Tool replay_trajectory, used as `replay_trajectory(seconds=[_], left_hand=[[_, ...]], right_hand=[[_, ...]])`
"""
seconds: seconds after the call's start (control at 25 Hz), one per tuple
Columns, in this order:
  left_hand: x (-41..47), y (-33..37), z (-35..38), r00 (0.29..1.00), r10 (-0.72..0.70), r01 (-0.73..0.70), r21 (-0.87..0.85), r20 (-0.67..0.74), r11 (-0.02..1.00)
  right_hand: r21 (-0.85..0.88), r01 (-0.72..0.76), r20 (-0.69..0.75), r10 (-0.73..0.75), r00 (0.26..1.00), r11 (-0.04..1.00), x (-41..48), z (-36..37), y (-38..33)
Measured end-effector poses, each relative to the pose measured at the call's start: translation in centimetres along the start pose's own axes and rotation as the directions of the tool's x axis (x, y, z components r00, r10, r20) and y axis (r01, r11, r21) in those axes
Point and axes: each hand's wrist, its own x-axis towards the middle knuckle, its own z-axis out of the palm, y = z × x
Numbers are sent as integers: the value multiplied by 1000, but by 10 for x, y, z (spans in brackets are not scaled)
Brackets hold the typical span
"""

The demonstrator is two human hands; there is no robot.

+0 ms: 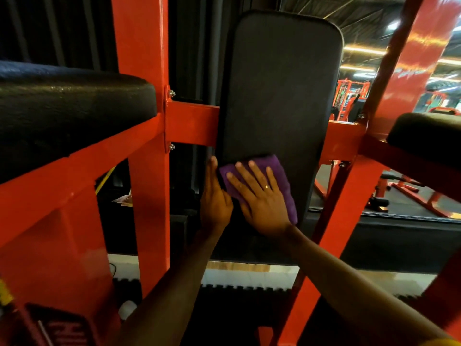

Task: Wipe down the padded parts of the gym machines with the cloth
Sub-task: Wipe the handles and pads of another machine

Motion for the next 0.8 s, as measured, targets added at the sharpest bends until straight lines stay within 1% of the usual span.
replay_trajectory(seconds=[0.08, 0.12, 0.16, 0.2, 0.24, 0.32, 0.36, 0.4, 0.48, 0.52, 0.6, 0.64, 0.68, 0.72, 0.8], left_hand=[[-5, 5, -3, 1000, 30, -30, 36, -10, 999], [-6, 5, -6, 1000, 22, -22, 47, 8, 999], [-7, 6, -10, 999, -21, 20, 27, 44, 999], [-9, 7, -16, 994, -78, 78, 2, 77, 997], [-13, 7, -22, 990, -107, 107, 6, 95, 994], [-26, 1, -37, 994, -78, 74, 65, 73, 995], [-34, -5, -44, 996, -53, 45, 96, 74, 994], [-41, -11, -52, 995, -39, 31, 90, 89, 995], [-47, -17, -62, 987, -60, 61, 0, 149, 998], [-46, -20, -63, 983, -86, 90, -23, 160, 996], [-40, -20, -67, 975, -174, 172, 27, 138, 985], [-40, -17, -69, 974, -184, 180, 43, 129, 983], [-41, -13, -71, 978, -165, 159, 57, 126, 986], [-42, -12, -74, 985, -121, 112, 79, 123, 991], [-44, -13, -82, 988, -66, 53, 95, 137, 994]], right_hand=[[-5, 3, 2, -3, 1000, 1000, -8, -2, 10], [0, -37, -17, 37, 999, 999, 3, -6, 15], [3, -107, -50, 107, 993, 994, 20, -11, 17], [9, -191, -86, 191, 978, 982, 39, -16, 16], [22, -268, -116, 269, 956, 963, 56, -18, 11], [52, -354, -153, 358, 921, 934, 76, -15, -1], [58, -350, -156, 354, 922, 935, 75, -11, -9], [57, -316, -150, 321, 935, 947, 69, -5, -17], [60, -191, -111, 197, 974, 980, 44, 6, -33], [54, -123, -80, 127, 989, 991, 26, 14, -40], [37, 6, -5, -6, 1000, 999, -11, 27, -54], [29, 52, 27, -53, 998, 998, -21, 29, -53], [24, 71, 35, -72, 997, 997, -20, 27, -47], [21, 56, 15, -56, 998, 998, -9, 23, -41], [28, -85, -51, 87, 995, 996, 30, 11, -36]])
